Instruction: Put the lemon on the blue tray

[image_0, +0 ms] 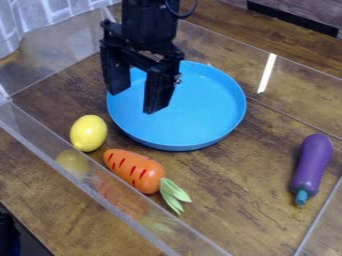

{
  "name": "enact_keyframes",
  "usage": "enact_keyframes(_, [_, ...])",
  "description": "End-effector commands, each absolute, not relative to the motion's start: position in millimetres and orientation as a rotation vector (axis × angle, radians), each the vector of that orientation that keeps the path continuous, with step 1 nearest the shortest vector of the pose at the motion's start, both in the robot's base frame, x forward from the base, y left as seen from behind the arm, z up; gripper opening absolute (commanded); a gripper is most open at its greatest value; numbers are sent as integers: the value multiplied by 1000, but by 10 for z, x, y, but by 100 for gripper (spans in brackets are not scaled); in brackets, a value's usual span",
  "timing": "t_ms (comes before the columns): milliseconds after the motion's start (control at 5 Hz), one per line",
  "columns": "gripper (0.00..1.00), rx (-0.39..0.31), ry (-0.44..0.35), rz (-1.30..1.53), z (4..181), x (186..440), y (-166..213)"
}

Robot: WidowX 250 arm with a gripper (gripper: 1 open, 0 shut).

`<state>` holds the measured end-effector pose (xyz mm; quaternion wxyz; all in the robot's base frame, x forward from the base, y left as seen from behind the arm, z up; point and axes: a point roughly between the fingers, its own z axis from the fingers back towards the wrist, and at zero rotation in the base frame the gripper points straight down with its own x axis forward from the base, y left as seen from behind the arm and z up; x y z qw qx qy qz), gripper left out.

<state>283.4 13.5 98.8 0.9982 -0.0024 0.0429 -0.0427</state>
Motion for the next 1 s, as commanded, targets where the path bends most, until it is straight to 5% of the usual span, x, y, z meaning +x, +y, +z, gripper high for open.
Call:
enact_keyframes(0, [100, 3, 60, -90, 993, 2859, 241])
enact_keyframes(800, [100, 46, 24, -255, 661, 2791, 556])
